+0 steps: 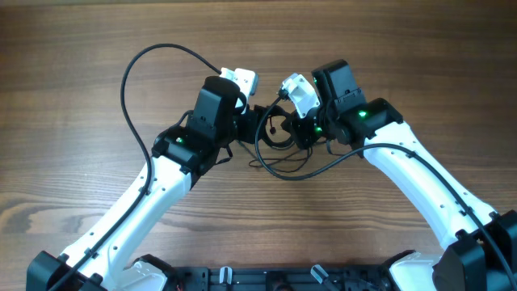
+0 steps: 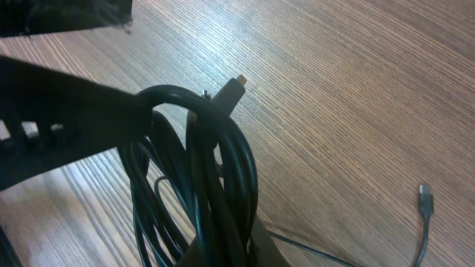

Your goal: Untangle cables

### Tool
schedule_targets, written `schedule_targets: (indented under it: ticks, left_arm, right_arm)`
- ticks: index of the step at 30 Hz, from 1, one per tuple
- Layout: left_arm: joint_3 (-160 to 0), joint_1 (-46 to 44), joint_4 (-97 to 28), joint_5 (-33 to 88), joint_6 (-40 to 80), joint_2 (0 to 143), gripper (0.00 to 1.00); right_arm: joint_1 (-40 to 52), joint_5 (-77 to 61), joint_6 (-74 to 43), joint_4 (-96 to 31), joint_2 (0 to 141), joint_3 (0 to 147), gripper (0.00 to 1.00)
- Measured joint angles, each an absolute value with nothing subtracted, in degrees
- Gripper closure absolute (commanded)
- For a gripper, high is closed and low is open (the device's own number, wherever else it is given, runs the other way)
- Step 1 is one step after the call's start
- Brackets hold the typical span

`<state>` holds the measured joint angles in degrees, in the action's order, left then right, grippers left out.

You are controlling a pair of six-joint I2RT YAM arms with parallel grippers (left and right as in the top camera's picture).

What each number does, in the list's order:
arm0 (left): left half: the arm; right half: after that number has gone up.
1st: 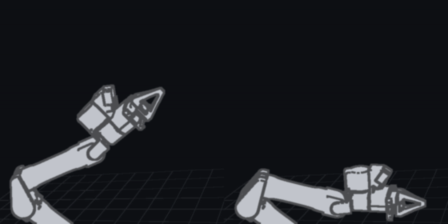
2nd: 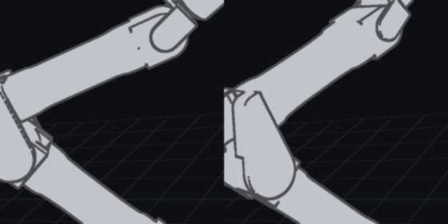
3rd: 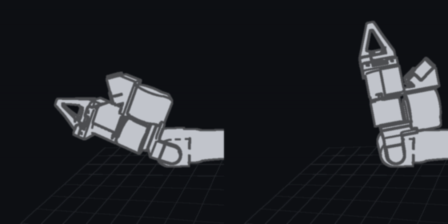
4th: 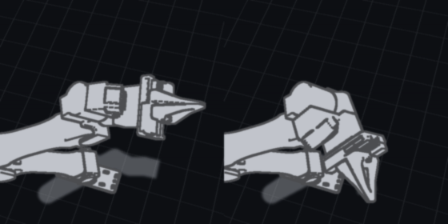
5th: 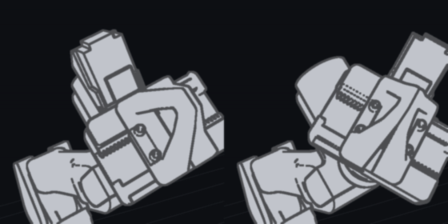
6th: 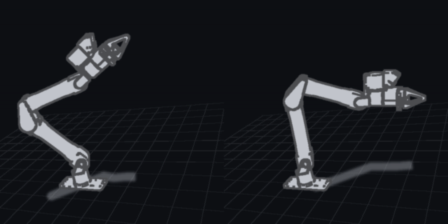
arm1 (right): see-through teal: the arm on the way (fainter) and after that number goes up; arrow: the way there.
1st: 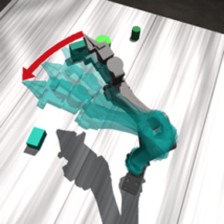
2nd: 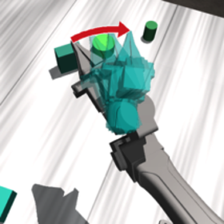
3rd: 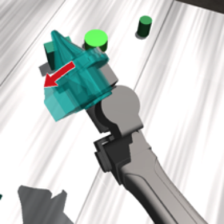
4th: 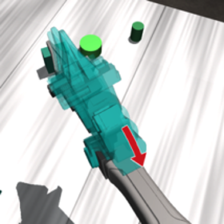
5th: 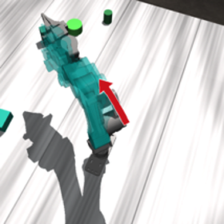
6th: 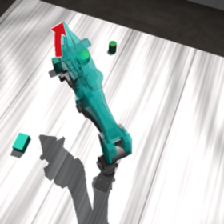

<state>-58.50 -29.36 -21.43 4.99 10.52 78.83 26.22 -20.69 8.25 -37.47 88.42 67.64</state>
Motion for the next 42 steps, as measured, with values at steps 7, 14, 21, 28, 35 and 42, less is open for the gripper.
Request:
schedule_targets:
  ticks: [7,14,21,28,35,42]
  left_arm:
    - [-58.50,-29.43,-21.54,4.08,10.52,78.83,0.43]
    - [-58.92,-29.43,-22.59,3.64,10.52,80.36,0.41]
    - [-59.02,-29.43,-22.79,3.22,10.52,82.78,0.38]
    - [-59.20,-29.43,-23.38,3.53,10.52,85.41,0.42]
    - [-59.29,-29.58,-23.38,4.25,10.15,87.35,0.50]
    - [-59.94,-30.04,-24.69,4.40,12.88,87.50,0.80]
  right_arm:
    - [26.22,-20.91,8.25,-37.52,88.42,67.64,0.96]
    - [26.22,-21.82,8.25,-37.76,88.44,67.64,0.96]
    - [26.20,-23.05,8.25,-37.95,88.73,67.64,0.96]
    - [26.20,-25.47,8.25,-37.74,88.75,67.64,0.96]
    - [26.22,-26.39,8.25,-37.65,89.06,67.61,0.96]
    - [26.22,-30.61,8.23,-36.38,89.06,67.61,0.96]
